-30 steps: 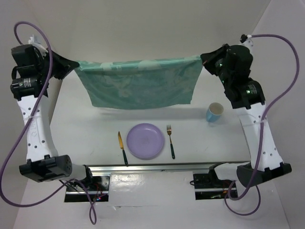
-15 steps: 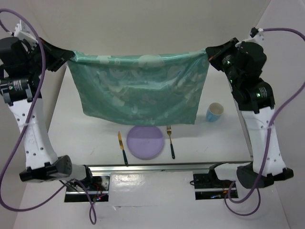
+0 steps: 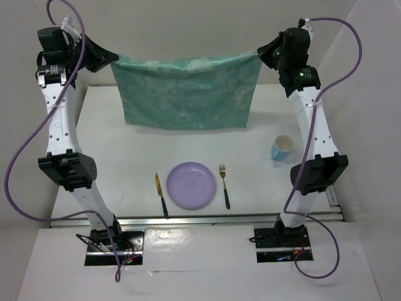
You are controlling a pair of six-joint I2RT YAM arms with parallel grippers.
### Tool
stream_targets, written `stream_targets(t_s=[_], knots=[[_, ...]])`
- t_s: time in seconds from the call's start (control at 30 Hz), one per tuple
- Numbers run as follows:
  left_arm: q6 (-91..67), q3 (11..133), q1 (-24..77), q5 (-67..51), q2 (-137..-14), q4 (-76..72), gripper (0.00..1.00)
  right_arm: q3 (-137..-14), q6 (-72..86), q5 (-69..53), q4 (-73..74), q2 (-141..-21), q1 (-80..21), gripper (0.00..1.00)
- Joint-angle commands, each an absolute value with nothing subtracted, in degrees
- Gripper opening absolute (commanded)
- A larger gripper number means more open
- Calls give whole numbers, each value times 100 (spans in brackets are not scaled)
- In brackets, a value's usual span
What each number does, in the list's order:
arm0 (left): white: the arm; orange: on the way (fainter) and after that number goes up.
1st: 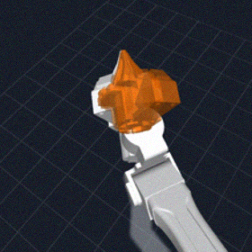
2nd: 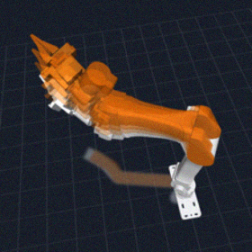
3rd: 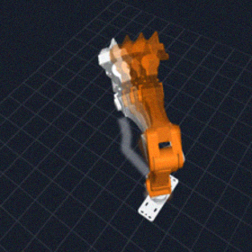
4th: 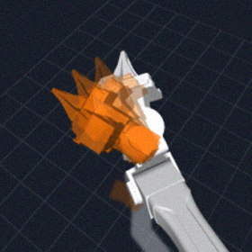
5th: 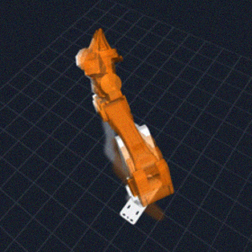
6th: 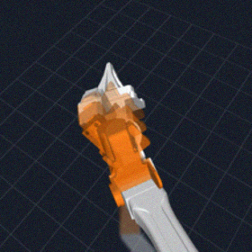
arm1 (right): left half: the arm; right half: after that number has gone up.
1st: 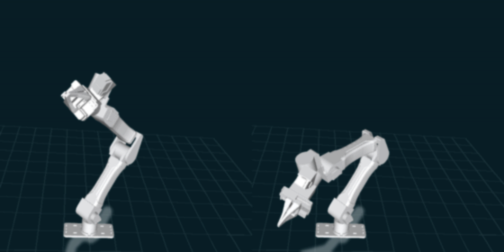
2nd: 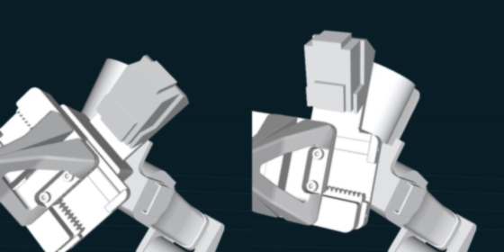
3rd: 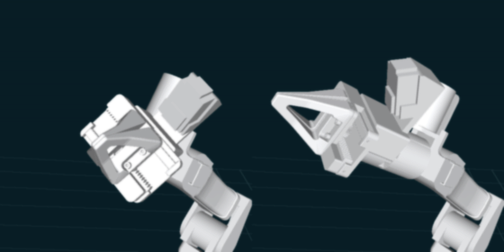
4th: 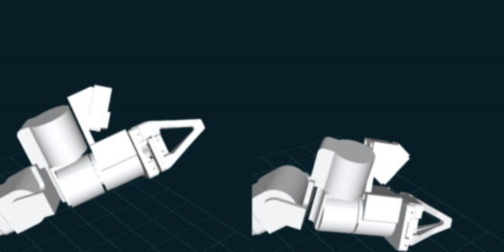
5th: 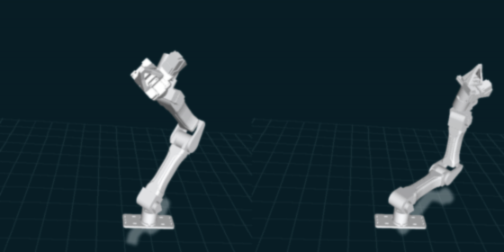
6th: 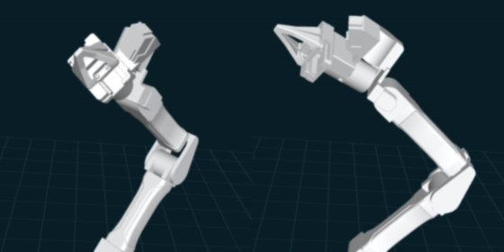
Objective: Set the dinner table for one person
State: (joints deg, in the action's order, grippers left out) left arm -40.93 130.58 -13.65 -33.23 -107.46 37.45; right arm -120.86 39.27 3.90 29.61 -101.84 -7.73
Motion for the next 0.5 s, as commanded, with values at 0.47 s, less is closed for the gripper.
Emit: stream_targets(t_s=[0.47], knots=[[-4088, 7987, -1468, -4052, -9257, 1405, 0, -7390, 4279, -597, 1231, -8658, -554, 0]])
